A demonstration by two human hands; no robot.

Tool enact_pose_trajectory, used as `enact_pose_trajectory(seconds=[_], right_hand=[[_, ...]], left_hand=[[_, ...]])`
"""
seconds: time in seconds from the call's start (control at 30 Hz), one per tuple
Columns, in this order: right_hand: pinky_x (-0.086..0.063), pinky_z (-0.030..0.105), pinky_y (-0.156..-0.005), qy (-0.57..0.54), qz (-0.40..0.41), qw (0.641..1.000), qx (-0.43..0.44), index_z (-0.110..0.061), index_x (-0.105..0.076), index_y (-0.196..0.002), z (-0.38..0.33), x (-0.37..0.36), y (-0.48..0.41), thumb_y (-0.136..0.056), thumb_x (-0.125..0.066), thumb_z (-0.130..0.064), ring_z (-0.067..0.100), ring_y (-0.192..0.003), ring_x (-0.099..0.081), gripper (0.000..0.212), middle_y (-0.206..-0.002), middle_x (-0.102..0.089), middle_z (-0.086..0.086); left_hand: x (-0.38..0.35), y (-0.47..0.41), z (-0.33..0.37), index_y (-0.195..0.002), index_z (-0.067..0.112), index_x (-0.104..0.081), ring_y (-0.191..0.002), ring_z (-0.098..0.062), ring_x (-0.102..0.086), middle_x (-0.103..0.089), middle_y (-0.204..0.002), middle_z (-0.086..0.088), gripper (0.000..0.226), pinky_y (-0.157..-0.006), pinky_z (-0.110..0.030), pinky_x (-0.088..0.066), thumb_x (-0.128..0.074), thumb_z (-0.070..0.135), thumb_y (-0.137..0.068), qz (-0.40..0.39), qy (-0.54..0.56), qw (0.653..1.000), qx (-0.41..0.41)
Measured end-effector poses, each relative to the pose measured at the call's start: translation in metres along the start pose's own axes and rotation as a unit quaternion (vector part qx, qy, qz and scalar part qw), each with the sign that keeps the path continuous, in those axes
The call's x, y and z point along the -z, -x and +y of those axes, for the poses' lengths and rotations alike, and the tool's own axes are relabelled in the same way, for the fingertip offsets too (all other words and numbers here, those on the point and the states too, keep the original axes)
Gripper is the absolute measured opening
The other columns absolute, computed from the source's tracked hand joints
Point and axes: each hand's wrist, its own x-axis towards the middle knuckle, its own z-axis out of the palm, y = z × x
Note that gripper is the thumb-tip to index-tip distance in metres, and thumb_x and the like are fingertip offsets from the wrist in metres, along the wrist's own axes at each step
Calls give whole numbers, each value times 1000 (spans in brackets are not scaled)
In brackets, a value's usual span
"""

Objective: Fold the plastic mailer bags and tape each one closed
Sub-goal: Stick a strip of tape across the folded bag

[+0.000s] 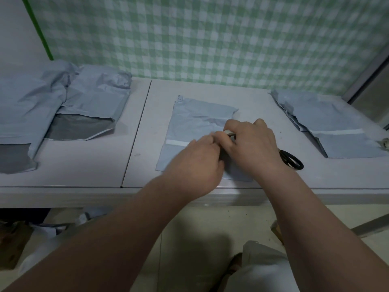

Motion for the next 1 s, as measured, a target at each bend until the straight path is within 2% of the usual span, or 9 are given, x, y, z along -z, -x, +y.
enact_pose_trajectory(seconds=[0.1, 0.2, 0.3, 0.4, 0.47, 0.67, 0.77, 0.87, 1.0], right_hand=[[-29, 35, -73, -19, 7, 1000, 10, -22, -56, -89, 4, -2, 1, -94, -37, -46, 23, -86, -37, 31, -83, -63, 1], [-34, 37, -79, -85, 1, 996, 9, -26, -52, -86, 9, -4, 3, -91, -29, -51, 26, -85, -44, 35, -84, -62, -5], [-41, 35, -83, -295, 2, 953, -64, -23, -56, -84, 17, -7, 10, -96, -42, -42, 21, -91, -55, 26, -79, -60, -11], [-41, 27, -75, -374, 3, 924, -77, -24, -59, -74, 23, -8, 15, -96, -49, -38, 10, -82, -57, 28, -75, -61, -10], [-43, 29, -76, -424, -8, 903, -72, -21, -59, -72, 25, -8, 14, -96, -51, -35, 10, -78, -57, 29, -76, -62, -5], [-43, 30, -72, -419, 25, 906, -60, -34, -60, -58, 40, -12, 9, -87, -56, -42, 10, -74, -56, 30, -63, -59, -13], [-40, 27, -71, -420, 38, 904, -67, -31, -61, -57, 49, -11, 8, -86, -59, -38, 6, -71, -55, 31, -59, -60, -16], [-45, 36, -79, -396, 57, 914, -65, -28, -64, -61, 53, -14, 8, -80, -58, -47, 25, -90, -57, 27, -62, -63, -14], [-36, 13, -72, -371, 74, 924, -65, -21, -62, -64, 47, -13, 11, -78, -57, -44, 20, -97, -51, 27, -66, -63, -9]], left_hand=[[-8, -1, -3, -128, 15, -51, -111, -16, -47, -51, -126, 1, 37, -109, -32, -25, -37, 26, -96, 1, -8, 1000, -11], [-9, -1, -4, -123, 15, -53, -107, -15, -47, -53, -120, 1, 34, -101, -28, -27, -38, 30, -96, 8, -28, 1000, -7], [-8, 0, -2, -126, 15, -48, -108, -18, -47, -51, -119, 0, 36, -98, -28, -30, -38, 33, -96, 5, -48, 999, 5], [-9, 1, 0, -127, 17, -46, -102, -20, -48, -50, -115, 0, 39, -90, -33, -38, -37, 36, -95, 6, -58, 998, 26], [-10, 1, 0, -125, 18, -47, -97, -20, -48, -51, -112, -1, 37, -84, -34, -41, -37, 37, -94, 9, -58, 998, 38], [-11, 0, 1, -124, 15, -51, -106, -21, -51, -51, -119, 1, 43, -100, -36, -39, -33, 38, -93, 3, -83, 996, 36], [-10, 0, 2, -120, 14, -53, -103, -19, -52, -53, -118, 0, 53, -99, -36, -39, -24, 42, -87, 7, -95, 995, 35], [-12, 2, 2, -119, 12, -54, -102, -21, -52, -55, -119, -2, 49, -97, -34, -40, -27, 40, -89, 24, -95, 994, 38], [-14, 3, 1, -110, 7, -62, -103, -29, -59, -62, -115, -12, 58, -94, -39, -44, -22, 41, -83, 47, -103, 993, 19]])
